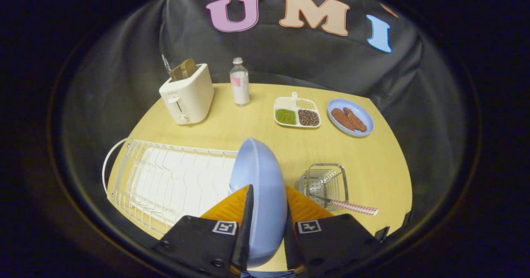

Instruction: Take the plate from the dish rack, then take the spoon from the basket and place it into the plate.

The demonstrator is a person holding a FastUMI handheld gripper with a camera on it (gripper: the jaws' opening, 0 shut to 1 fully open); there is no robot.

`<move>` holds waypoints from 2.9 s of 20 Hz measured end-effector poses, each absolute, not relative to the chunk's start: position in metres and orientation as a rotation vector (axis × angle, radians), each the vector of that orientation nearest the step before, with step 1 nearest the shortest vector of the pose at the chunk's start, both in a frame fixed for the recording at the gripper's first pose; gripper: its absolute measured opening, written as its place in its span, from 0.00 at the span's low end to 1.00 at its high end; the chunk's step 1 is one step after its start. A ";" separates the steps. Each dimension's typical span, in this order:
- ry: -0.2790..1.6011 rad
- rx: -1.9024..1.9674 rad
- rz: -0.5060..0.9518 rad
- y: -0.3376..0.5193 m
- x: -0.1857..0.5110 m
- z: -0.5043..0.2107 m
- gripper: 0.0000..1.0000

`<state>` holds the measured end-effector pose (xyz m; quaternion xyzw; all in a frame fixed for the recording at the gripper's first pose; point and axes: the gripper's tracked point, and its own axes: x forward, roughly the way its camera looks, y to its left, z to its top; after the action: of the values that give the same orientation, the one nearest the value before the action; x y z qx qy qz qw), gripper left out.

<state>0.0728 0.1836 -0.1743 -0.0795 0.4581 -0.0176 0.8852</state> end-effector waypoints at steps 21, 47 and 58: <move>0.912 -0.352 -0.036 0.218 0.072 -0.110 0.30; 0.791 0.645 0.216 0.008 -0.096 -0.111 0.30; 0.928 0.702 0.104 -0.042 -0.090 -0.248 0.30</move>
<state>-0.0901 -0.0424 -0.2482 0.3312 0.4380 0.0492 0.8343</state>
